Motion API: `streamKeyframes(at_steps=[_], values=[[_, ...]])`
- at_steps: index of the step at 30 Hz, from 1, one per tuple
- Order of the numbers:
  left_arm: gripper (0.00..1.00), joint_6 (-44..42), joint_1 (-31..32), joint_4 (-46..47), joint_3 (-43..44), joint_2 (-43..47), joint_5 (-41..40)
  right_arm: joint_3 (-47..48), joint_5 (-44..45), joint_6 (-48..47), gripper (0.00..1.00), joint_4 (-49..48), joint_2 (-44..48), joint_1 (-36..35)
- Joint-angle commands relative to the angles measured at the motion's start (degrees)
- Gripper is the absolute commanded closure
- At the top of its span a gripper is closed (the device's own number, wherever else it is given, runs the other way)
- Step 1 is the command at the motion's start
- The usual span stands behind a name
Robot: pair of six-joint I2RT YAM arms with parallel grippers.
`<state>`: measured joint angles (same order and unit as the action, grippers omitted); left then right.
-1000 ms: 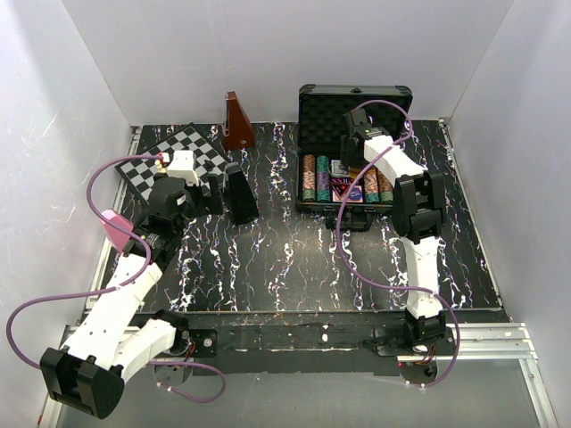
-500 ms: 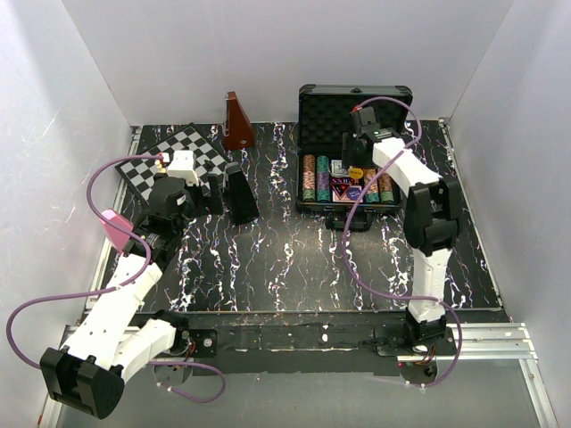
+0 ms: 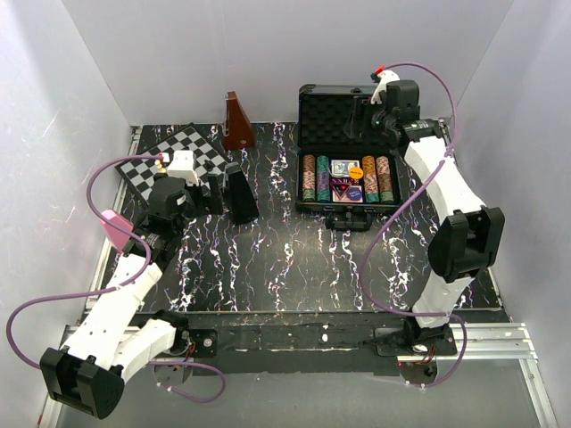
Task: Pack up texas hold em set
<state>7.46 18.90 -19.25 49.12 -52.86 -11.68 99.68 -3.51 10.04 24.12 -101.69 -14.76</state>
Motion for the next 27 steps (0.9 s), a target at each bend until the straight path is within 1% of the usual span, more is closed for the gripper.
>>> streamKeyframes(at_steps=[1, 8, 11, 14, 19, 24, 27], values=[[0.02, -0.8, 0.1, 0.3, -0.1, 1.0, -1.1, 3.8, -13.3, 0.5, 0.27, -6.0, 0.5, 3.9], [0.02, -0.9, 0.1, 0.4, -0.1, 1.3, -0.9, 3.4, -23.3, 6.0, 0.28, -16.3, -1.1, 8.8], [0.02, -1.0, 0.1, 0.4, -0.1, 1.4, -1.0, 5.1, -27.9, 8.2, 0.29, -19.7, -3.4, 10.3], [0.02, -1.0, 0.1, 0.4, -0.1, 1.4, -1.0, 5.6, -33.0, 11.6, 0.29, -26.1, -5.7, 11.5], [0.02, -1.2, 0.2, 0.4, -0.1, 1.4, -1.1, 10.8, -33.5, 12.9, 0.29, -26.8, -10.8, 11.9], [0.02, -1.2, 0.1, 0.4, -0.2, 1.4, -1.1, 11.4, -34.0, 14.4, 0.29, -32.5, -13.2, 12.1], [0.02, -1.3, 0.1, 0.5, -0.2, 1.4, -1.2, 11.8, -33.4, 14.9, 0.29, -34.2, -13.7, 12.1]])
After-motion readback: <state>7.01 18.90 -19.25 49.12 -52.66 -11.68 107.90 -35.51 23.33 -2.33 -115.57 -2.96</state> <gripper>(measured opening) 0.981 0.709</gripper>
